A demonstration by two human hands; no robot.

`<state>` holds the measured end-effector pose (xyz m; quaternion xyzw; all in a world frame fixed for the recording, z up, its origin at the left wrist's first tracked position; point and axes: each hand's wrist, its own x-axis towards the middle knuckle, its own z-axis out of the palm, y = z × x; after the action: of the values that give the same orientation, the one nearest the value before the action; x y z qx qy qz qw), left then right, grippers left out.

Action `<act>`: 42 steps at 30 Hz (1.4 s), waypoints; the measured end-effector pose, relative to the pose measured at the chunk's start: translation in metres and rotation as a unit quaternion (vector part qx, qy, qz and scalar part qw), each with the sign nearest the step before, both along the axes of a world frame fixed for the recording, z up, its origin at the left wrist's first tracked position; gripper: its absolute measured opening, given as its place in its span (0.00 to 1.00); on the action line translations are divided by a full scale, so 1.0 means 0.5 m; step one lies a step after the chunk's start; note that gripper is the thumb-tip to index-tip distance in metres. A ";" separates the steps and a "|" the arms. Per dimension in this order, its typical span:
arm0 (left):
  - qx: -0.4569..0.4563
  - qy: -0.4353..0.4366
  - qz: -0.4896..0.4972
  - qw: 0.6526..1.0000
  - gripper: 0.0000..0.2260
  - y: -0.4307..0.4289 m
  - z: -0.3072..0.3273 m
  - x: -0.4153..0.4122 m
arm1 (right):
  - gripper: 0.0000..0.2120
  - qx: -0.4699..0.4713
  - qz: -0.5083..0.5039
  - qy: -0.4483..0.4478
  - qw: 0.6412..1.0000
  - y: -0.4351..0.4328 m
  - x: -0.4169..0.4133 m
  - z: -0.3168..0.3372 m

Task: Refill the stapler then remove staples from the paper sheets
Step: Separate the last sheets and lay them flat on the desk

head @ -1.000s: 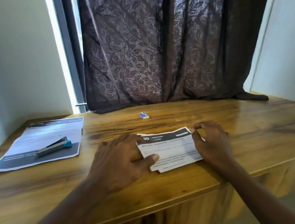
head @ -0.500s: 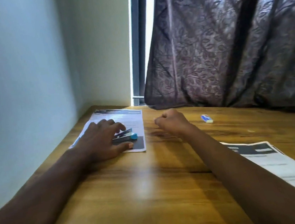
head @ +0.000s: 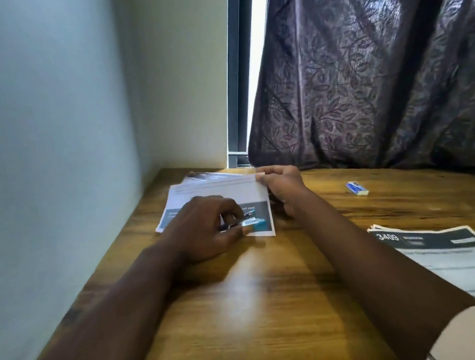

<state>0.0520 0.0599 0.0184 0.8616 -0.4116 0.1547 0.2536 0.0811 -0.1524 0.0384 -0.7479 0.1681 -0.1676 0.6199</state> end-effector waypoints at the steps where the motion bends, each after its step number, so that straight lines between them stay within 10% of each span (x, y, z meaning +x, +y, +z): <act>1: -0.001 -0.001 -0.009 1.000 0.14 -0.005 0.000 -0.005 | 0.07 0.005 -0.013 -0.030 0.999 -0.016 -0.008 0.008; 9: -0.023 -0.101 0.045 0.994 0.23 -0.022 0.009 -0.015 | 0.04 -0.167 -0.054 -0.245 0.954 -0.098 -0.136 0.090; 15: -0.107 -0.262 0.134 0.950 0.32 -0.019 0.037 -0.023 | 0.04 -0.359 -0.047 -0.407 0.839 -0.052 -0.207 0.047; 24: -0.128 -0.293 0.091 0.943 0.04 -0.032 0.028 -0.018 | 0.08 -0.435 -0.015 -0.414 0.799 -0.017 -0.211 -0.007; 31: -0.061 -0.373 0.103 0.920 0.11 -0.048 0.035 -0.037 | 0.09 -0.608 -0.078 -0.398 0.682 0.000 -0.218 0.000; 42: -0.094 -0.338 0.090 0.932 0.10 -0.033 0.039 -0.032 | 0.04 -0.623 -0.065 -0.373 0.685 -0.025 -0.221 0.016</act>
<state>0.0358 0.0432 0.0378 0.7640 -0.3771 0.4968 0.1649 -0.0293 -0.1649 0.0463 -0.8246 -0.1718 -0.5389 0.0106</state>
